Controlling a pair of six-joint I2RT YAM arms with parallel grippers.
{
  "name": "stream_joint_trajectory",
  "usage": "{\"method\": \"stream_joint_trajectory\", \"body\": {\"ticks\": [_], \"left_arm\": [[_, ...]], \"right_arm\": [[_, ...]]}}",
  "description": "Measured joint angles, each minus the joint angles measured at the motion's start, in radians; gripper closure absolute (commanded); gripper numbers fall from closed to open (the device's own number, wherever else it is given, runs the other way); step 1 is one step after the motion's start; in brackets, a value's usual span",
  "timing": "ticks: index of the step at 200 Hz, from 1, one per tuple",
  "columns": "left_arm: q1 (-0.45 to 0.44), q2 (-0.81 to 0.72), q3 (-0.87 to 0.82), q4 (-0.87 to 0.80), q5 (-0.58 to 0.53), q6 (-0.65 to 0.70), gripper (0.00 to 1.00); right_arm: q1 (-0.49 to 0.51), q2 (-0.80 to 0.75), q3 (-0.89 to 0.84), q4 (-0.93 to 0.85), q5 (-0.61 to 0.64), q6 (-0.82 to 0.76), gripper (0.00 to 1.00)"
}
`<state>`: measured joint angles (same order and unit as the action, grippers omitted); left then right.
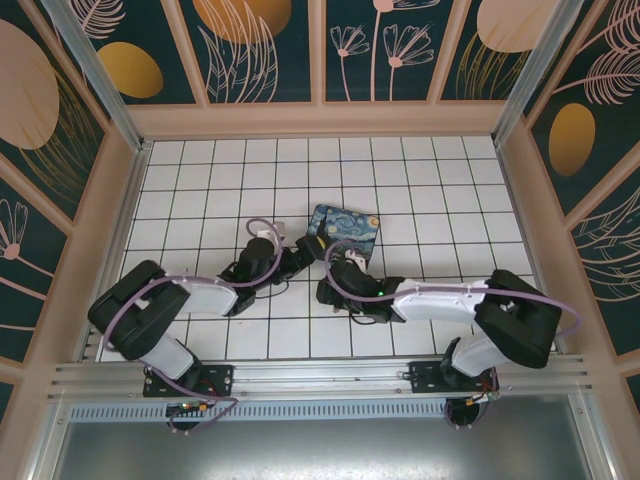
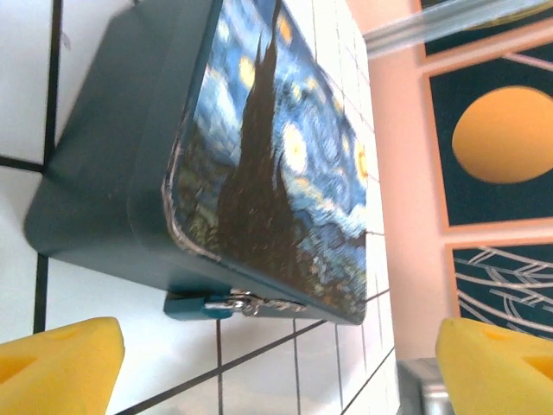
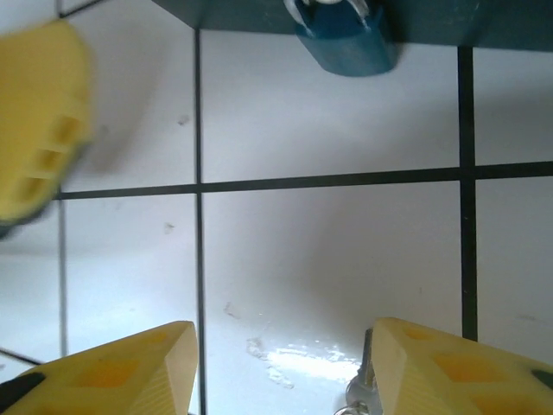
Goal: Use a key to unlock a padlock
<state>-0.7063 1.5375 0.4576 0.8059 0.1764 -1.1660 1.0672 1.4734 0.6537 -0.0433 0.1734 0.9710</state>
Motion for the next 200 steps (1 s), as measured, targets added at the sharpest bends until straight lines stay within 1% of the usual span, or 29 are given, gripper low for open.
{"method": "stream_joint_trajectory", "body": {"ticks": [38, 69, 116, 155, 200], "left_arm": [[0.014, -0.144, 0.000, -0.164, -0.061, 0.069, 0.01], [0.015, -0.212, 0.000, -0.252, -0.096, 0.108, 0.01], [0.015, -0.226, -0.001, -0.312, -0.108, 0.130, 0.02], [0.015, -0.226, -0.001, -0.318, -0.108, 0.134, 0.01], [0.015, -0.226, -0.001, -0.318, -0.108, 0.134, 0.02]], "right_arm": [[0.025, 0.110, 0.093, -0.105, 0.048, -0.005, 0.51], [0.043, 0.146, 0.144, -0.172, 0.080, -0.004, 0.53], [0.106, 0.154, 0.167, -0.243, 0.122, 0.018, 0.51], [0.126, 0.146, 0.166, -0.277, 0.144, 0.043, 0.51], [0.126, 0.139, 0.163, -0.279, 0.143, 0.048, 0.56]]}}
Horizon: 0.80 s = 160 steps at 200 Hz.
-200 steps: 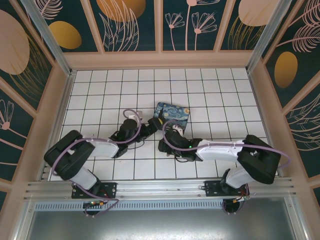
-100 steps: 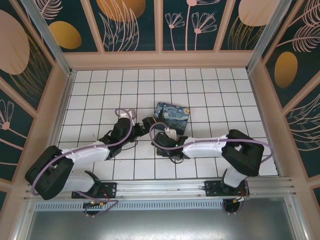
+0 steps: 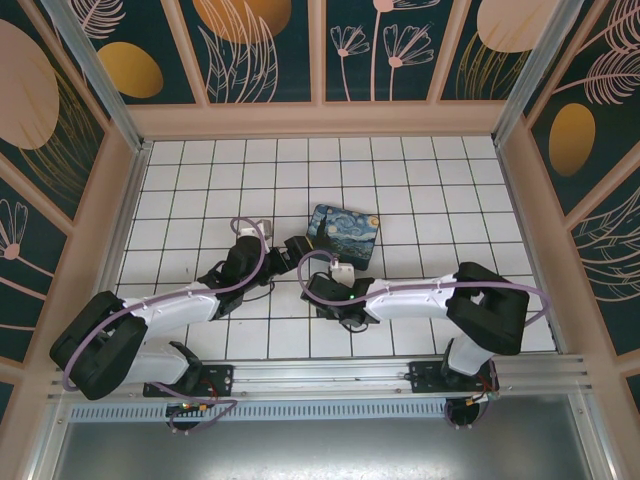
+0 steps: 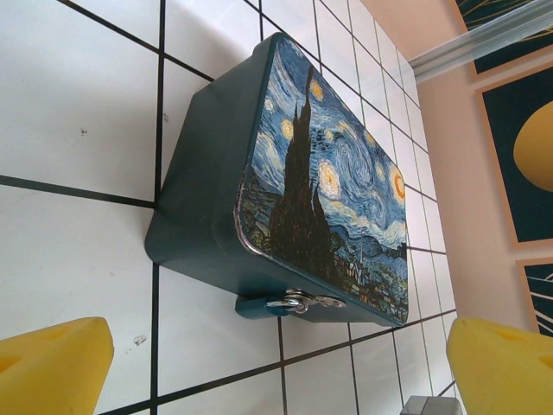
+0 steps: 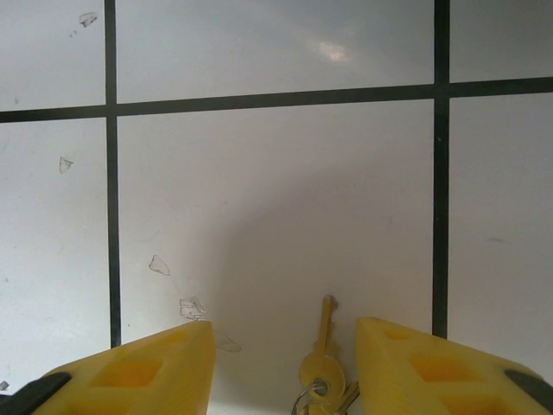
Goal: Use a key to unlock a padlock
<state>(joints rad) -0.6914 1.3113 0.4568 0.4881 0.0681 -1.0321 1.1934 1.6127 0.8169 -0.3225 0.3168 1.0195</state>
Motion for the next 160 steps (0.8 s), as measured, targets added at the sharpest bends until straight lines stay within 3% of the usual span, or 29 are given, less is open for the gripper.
{"method": "stream_joint_trajectory", "body": {"ticks": [71, 106, 160], "left_arm": [[0.000, 0.000, 0.000, 0.000, 0.000, 0.000, 0.01], [0.000, 0.000, 0.000, 0.000, 0.000, -0.001, 0.01], [0.000, 0.000, 0.000, 0.000, 0.001, -0.002, 0.01]], "right_arm": [[0.032, 0.053, 0.035, -0.053, 0.027, -0.031, 0.68], [0.039, 0.066, 0.050, -0.051, 0.030, -0.045, 1.00], [0.034, 0.067, 0.056, -0.050, 0.026, -0.046, 1.00]]}}
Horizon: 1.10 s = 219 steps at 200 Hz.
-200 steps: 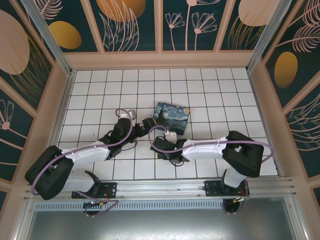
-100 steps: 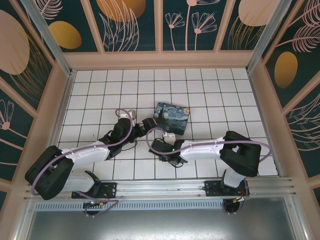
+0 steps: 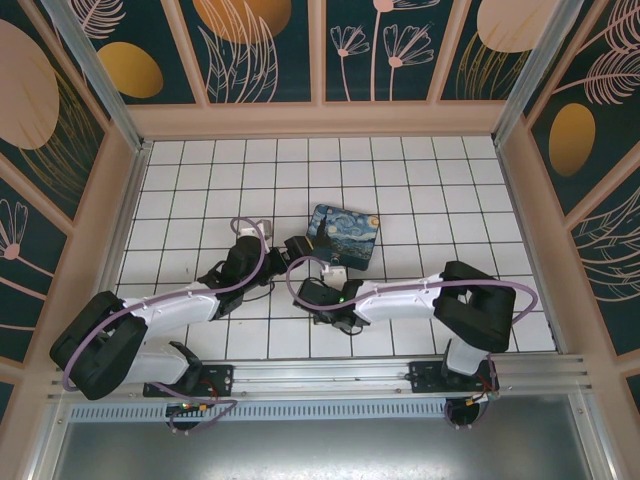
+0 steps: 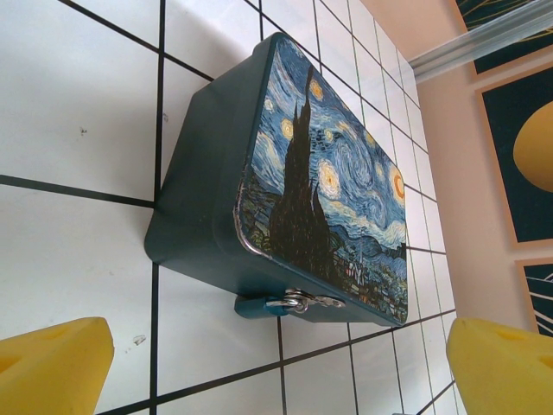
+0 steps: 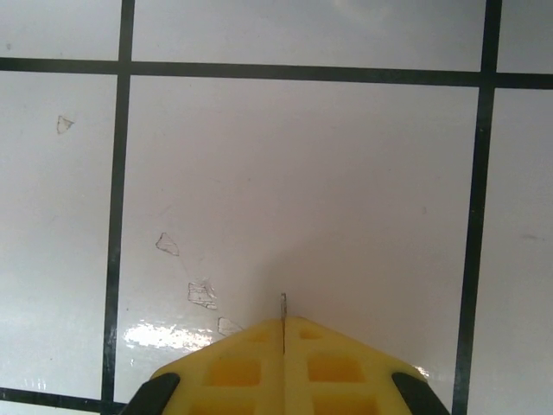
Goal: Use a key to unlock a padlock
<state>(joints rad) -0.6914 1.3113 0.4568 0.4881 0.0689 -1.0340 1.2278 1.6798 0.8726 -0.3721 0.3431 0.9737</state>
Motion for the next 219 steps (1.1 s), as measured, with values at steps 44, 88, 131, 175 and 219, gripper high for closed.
{"method": "stream_joint_trajectory", "body": {"ticks": [44, 88, 131, 175, 219], "left_arm": [[0.000, 0.000, 0.000, 0.001, 0.021, -0.014, 0.01], [0.000, 0.000, -0.002, 0.027, 0.094, -0.061, 0.01], [0.000, 0.000, -0.024, 0.126, 0.182, -0.155, 0.01], [0.000, 0.000, -0.029, 0.176, 0.227, -0.201, 0.01], [0.000, 0.000, -0.029, 0.174, 0.232, -0.201, 0.01]], "right_arm": [[-0.032, -0.092, -0.031, 0.022, -0.011, 0.001, 1.00], [-0.072, -0.296, -0.039, 0.081, -0.011, 0.004, 1.00], [-0.131, -0.442, -0.087, 0.164, -0.011, 0.017, 1.00], [-0.201, -0.509, -0.137, 0.212, -0.023, 0.002, 1.00], [-0.225, -0.520, -0.184, 0.313, -0.096, -0.051, 1.00]]}}
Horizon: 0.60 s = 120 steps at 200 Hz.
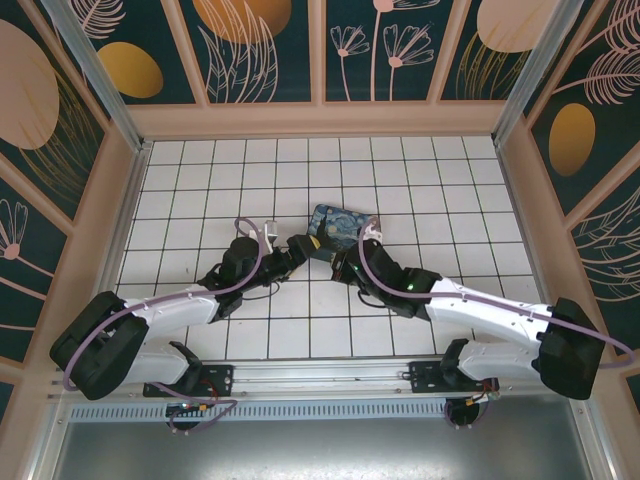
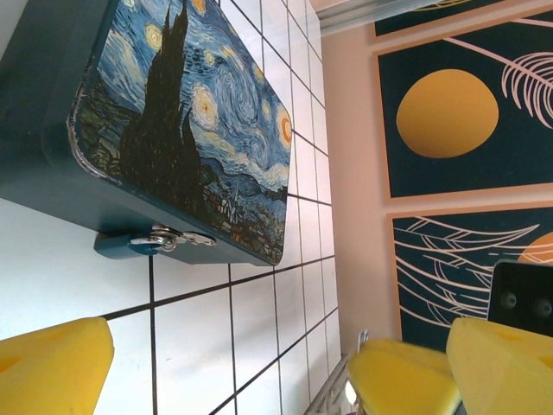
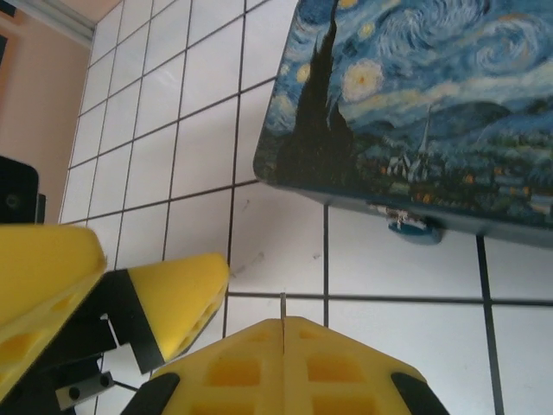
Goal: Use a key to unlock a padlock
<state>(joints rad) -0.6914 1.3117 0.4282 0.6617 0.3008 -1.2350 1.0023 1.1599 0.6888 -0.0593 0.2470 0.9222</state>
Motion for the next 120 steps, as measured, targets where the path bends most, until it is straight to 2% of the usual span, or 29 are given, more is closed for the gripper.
{"method": "stream_joint_trajectory", "body": {"ticks": [12, 93, 120], "left_arm": [[0.000, 0.002, 0.000, 0.000, 0.005, 0.000, 0.02], [0.000, 0.092, -0.006, 0.099, 0.060, -0.085, 0.01], [0.000, 0.092, -0.025, 0.171, 0.063, -0.157, 0.06]], "right_arm": [[-0.008, -0.015, -0.040, 0.063, -0.025, -0.001, 1.00], [-0.008, -0.025, -0.060, 0.133, -0.049, -0.007, 1.00], [-0.008, -0.015, -0.060, 0.153, -0.051, 0.003, 1.00]]}}
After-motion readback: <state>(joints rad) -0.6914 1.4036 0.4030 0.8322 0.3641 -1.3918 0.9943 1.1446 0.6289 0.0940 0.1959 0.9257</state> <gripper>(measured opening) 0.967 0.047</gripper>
